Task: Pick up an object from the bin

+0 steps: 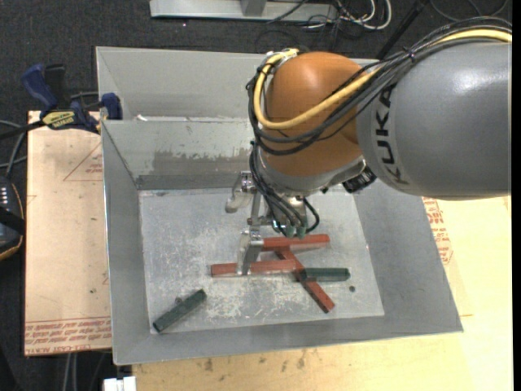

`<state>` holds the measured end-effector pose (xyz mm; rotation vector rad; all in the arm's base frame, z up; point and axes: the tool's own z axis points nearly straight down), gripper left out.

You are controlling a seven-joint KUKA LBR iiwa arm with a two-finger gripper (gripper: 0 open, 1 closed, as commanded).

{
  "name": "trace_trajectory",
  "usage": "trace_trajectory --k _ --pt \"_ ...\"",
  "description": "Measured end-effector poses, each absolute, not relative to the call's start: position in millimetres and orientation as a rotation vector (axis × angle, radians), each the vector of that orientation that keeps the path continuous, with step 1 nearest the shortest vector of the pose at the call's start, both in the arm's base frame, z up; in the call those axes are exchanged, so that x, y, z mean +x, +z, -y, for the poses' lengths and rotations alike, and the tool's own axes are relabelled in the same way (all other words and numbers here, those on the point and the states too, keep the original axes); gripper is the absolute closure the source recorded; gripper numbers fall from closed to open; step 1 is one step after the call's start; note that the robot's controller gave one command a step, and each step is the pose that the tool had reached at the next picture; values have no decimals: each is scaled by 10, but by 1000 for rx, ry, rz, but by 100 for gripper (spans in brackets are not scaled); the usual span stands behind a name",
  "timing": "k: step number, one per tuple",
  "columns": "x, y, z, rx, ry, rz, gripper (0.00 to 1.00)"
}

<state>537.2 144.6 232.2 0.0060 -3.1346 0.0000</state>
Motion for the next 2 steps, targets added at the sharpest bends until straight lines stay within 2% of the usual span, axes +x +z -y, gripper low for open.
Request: trace_trajectory --k 1,2 --pt "5388 2363 -1438 1 -2 3142 0" --pt "5274 1886 -1267 88 -4 3147 0"
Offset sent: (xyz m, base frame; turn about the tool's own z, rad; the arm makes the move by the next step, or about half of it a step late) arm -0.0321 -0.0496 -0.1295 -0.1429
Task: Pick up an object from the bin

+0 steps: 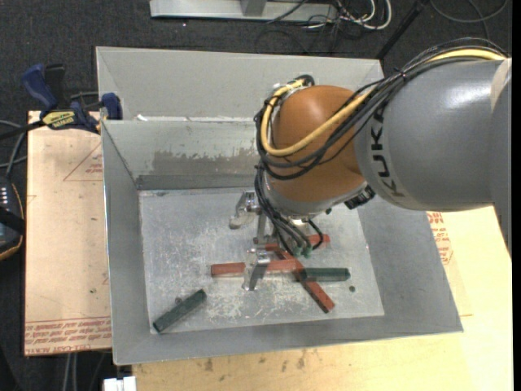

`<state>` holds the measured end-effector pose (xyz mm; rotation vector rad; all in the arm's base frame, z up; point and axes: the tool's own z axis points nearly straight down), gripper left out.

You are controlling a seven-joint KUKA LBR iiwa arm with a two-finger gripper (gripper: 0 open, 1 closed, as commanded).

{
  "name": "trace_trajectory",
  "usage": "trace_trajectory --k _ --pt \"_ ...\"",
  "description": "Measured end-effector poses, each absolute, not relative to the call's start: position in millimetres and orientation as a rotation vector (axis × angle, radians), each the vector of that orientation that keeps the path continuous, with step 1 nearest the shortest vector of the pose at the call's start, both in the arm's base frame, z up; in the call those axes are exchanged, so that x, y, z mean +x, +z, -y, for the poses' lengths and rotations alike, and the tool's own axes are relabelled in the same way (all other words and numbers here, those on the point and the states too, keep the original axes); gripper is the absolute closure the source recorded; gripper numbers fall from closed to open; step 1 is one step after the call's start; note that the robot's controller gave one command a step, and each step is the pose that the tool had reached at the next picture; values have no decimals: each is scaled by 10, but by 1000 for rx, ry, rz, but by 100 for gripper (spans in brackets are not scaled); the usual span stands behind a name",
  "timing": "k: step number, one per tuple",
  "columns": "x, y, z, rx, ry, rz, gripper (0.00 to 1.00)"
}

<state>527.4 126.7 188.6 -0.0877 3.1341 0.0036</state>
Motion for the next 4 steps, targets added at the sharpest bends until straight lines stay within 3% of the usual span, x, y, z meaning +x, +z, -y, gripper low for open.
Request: trace_trajectory --k 1,3,4 --pt "5697 873 -1133 -205 2 -3134 100" --pt "5687 894 -1132 -206 2 -3137 100" --pt "5536 1371 -1104 -692 3 -3064 100"
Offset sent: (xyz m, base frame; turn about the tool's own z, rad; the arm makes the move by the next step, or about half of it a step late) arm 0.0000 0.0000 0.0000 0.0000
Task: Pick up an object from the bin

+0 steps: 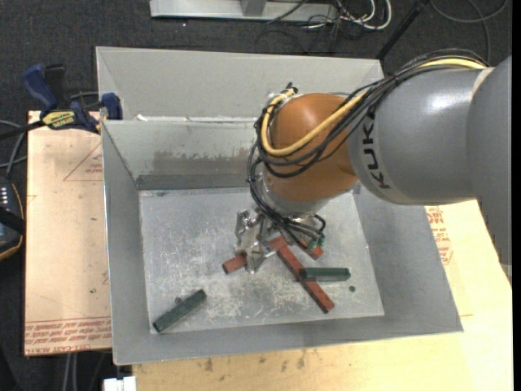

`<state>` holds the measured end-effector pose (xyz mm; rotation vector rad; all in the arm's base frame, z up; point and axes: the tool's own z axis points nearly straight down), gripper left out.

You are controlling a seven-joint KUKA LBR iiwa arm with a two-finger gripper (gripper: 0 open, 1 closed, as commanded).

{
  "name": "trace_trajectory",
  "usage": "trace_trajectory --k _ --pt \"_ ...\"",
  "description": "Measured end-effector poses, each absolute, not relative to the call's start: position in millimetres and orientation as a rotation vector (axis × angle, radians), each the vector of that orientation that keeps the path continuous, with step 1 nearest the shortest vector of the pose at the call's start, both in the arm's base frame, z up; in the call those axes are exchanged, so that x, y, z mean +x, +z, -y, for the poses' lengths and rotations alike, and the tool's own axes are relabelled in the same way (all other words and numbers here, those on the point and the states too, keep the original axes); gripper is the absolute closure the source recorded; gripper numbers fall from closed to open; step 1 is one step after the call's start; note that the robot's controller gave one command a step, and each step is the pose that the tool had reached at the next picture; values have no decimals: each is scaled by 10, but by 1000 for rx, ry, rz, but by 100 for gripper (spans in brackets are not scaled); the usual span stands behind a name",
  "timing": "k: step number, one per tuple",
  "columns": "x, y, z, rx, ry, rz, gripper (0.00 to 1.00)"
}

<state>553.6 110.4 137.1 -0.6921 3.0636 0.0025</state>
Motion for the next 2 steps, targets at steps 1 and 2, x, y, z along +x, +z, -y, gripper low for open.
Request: trace_trajectory --k 1,2 --pt "5536 1370 -1103 -692 3 -3064 100" --pt "5540 2465 -1077 -704 2 -3059 100"
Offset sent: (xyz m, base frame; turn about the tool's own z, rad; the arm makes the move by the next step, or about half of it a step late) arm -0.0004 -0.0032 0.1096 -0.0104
